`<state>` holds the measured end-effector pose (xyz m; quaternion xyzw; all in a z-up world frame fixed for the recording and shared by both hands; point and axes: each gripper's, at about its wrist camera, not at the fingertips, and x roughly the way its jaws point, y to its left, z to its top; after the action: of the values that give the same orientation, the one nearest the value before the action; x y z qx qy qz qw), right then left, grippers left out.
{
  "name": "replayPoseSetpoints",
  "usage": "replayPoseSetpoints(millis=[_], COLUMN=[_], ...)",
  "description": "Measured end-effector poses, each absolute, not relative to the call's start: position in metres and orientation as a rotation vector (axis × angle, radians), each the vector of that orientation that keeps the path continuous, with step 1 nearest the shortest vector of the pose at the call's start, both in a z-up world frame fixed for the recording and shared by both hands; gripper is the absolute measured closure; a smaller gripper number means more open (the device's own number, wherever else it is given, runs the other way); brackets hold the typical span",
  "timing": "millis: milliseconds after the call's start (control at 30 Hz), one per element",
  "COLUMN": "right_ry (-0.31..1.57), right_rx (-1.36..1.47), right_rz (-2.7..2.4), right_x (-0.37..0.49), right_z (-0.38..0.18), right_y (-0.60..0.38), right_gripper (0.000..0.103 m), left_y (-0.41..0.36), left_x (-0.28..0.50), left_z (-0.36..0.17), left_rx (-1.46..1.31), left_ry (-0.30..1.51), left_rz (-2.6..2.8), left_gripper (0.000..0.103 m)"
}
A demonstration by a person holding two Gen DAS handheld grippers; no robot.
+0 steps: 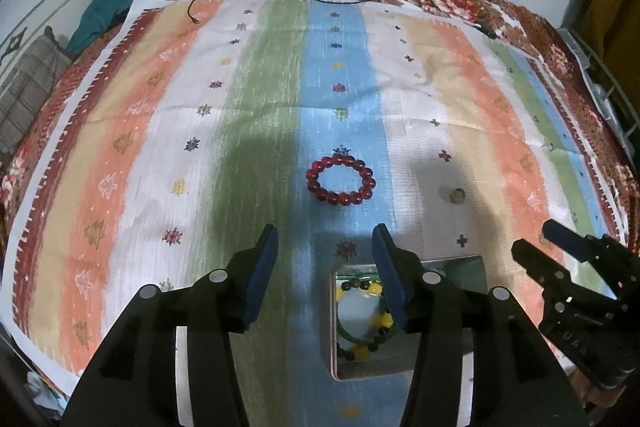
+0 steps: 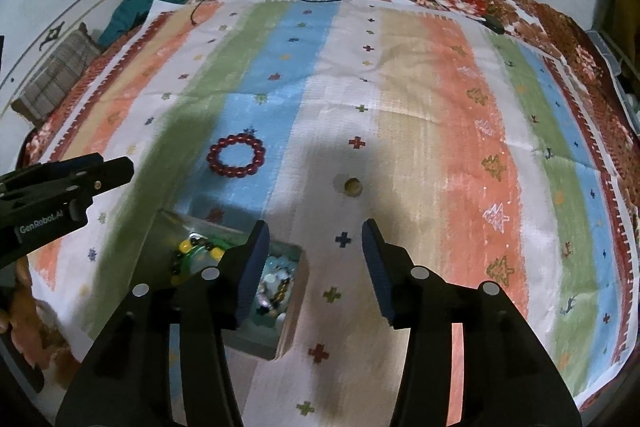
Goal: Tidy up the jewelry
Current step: 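Move both open tools toward the red bead bracelet and brass bead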
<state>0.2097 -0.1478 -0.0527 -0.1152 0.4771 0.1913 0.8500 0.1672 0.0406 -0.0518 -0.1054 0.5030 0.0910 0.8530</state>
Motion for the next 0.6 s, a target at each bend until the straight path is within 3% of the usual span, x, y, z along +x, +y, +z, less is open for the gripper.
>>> replayPoseSetpoints(millis=[600], right_ry=[1.005], right_rx=[-0.275], right_rz=[0.372], right_x=[0.245], right_z=[-0.068], right_y=[-0.138], right_gripper=[0.04], left_y=[0.049], left_x=[0.208], left_z=[-0.081], left_rx=[-0.181], left_ry=[1.119], left_rz=[0.206], left_gripper=[0.04])
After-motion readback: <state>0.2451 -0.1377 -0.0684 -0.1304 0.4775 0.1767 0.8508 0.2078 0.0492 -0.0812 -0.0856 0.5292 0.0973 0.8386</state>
